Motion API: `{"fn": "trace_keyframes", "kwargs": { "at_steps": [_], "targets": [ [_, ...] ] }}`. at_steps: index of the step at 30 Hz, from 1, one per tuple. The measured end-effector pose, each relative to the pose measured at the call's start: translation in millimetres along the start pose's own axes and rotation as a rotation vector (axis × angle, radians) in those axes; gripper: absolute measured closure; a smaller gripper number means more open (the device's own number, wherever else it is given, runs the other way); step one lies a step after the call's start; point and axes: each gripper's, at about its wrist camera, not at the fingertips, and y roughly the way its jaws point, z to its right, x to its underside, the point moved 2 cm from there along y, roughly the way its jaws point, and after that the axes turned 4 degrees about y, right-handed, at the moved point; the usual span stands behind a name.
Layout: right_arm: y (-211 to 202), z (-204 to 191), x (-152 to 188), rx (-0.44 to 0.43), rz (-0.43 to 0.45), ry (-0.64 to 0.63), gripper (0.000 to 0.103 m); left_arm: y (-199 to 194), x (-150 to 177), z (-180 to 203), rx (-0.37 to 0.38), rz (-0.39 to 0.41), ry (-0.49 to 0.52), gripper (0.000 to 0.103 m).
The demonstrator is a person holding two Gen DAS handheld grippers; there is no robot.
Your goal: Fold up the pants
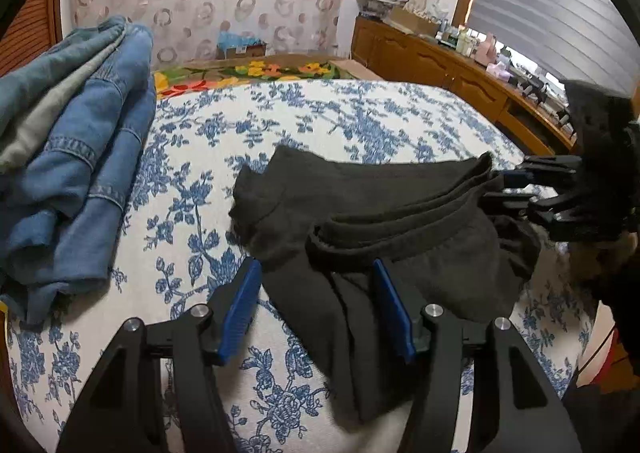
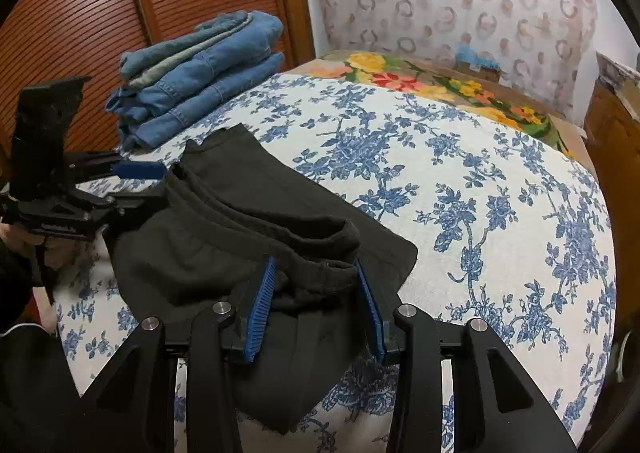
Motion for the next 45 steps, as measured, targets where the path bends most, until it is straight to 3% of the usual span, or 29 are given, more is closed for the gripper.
{"fn": "trace_keyframes", "kwargs": {
  "at_steps": [6, 11, 16, 19, 23, 25, 31, 39, 45],
  "targets": [
    [0, -1, -1, -0.01, 0.009, -0.003, 0.065, -6, -10, -1, 0.022, 0.036, -0.008, 0.051],
    [1, 0, -1, -0.015, 0.007, 0.003, 0.085, 1, -13, 0, 0.051, 0.035, -0.006, 0.06],
    [-1, -2, -1, -0.01, 0.015, 0.003, 0.092, 11, -12, 5, 0.058, 0.011, 0.009, 0.064],
    [-3, -4, -1, -0.003, 0.02, 0.003, 0.093, 18, -11, 2, 0.06, -0.02, -0.006, 0.064],
    [-5, -6, -1, 0.012, 0.025, 0.004, 0.094, 15, -10, 7, 0.056, -0.004, 0.011, 0.064],
    [-8, -7, -1, 0.018, 0.033, 0.004, 0.095, 14, -11, 9, 0.051, 0.0, 0.015, 0.076],
    [-23, -13, -6, 0.019, 0.077, -0.001, 0.096, -7, -16, 11, 0.062, 0.059, 0.015, 0.089],
    [-40, -19, -27, 0.055, 0.156, -0.005, 0.097, -29, -45, 7, 0.042, 0.147, 0.029, 0.092],
    [-16, -12, -37, 0.126, 0.12, 0.0, 0.097, -4, -63, -3, 0.004, 0.13, 0.039, 0.091]
  ]
}}
